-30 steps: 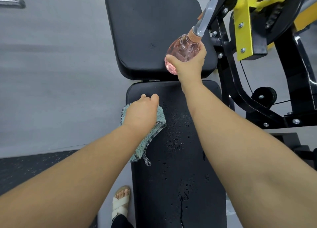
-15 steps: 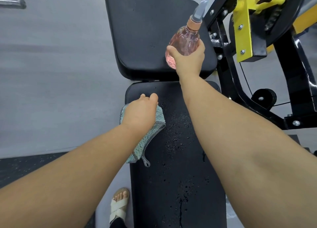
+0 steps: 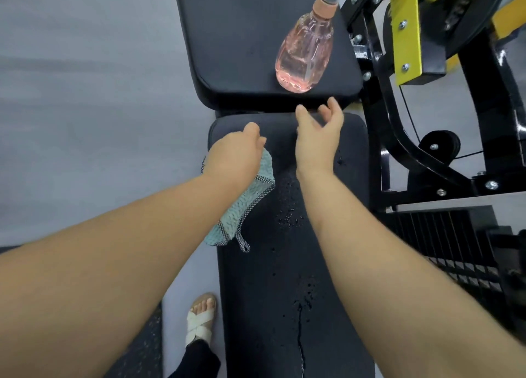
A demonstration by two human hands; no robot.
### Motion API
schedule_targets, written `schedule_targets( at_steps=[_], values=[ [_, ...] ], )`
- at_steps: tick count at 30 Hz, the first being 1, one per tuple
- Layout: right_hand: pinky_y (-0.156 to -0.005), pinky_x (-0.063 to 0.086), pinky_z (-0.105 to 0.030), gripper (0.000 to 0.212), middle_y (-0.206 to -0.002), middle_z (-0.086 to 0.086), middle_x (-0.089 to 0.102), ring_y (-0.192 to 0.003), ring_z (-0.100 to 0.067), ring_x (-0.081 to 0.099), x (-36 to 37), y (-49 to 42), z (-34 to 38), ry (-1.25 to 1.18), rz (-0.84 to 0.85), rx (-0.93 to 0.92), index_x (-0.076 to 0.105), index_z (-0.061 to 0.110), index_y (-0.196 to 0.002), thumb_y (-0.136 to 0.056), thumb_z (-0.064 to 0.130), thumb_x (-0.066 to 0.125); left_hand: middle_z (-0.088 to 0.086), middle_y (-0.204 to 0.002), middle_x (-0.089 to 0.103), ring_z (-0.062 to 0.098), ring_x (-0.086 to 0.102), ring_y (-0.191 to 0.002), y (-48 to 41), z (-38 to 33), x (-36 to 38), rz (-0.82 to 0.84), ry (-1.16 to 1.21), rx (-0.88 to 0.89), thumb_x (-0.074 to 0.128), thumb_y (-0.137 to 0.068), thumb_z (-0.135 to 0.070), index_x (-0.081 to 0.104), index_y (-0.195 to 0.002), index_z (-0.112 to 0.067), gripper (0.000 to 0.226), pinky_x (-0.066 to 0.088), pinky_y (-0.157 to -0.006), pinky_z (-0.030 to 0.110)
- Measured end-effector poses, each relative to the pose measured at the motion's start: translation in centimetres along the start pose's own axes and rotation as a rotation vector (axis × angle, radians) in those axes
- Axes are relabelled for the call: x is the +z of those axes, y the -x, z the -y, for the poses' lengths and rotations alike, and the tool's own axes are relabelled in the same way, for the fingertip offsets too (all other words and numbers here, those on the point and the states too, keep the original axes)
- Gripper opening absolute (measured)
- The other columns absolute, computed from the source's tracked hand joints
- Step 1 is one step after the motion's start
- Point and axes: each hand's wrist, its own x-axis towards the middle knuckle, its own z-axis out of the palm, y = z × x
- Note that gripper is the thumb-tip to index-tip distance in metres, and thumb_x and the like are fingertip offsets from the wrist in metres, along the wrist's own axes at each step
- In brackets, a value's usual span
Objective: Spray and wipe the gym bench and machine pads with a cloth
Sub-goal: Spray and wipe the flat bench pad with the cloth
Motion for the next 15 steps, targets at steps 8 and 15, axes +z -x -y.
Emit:
schedule_targets(
  at_steps=[8, 15],
  values=[
    [-0.097, 0.045, -0.033, 0.053, -0.114, 0.007, 0.065, -0.11, -0.011, 0.06, -6.0, 8.1, -2.8, -0.091, 0.65, 0.325, 0.052, 0.022, -0.123, -0.075, 0.029, 0.074, -0.008, -0.069, 0.045, 0.012, 0.042, -0.068, 1.8, -2.1, -0.6, -0.096, 0.602, -0.094, 0.039, -0.099, -0.036, 0.044, -0.074, -0.019, 0.03, 0.028, -0.063, 0.027],
    [-0.084, 0.053, -0.037, 0.025, -0.105, 0.0, 0.068, -0.096, -0.014, 0.065, -11.8, 8.1, -0.6, 0.176, 0.543, -0.014, 0.064, 0.022, -0.1, -0.079, 0.013, 0.073, -0.012, -0.057, 0.039, 0.0, 0.039, -0.053, 6.1, -3.8, -2.2, -0.136, 0.627, 0.067, 0.044, -0.097, -0.036, 0.041, -0.066, -0.025, 0.033, 0.037, -0.057, 0.017]
  ],
)
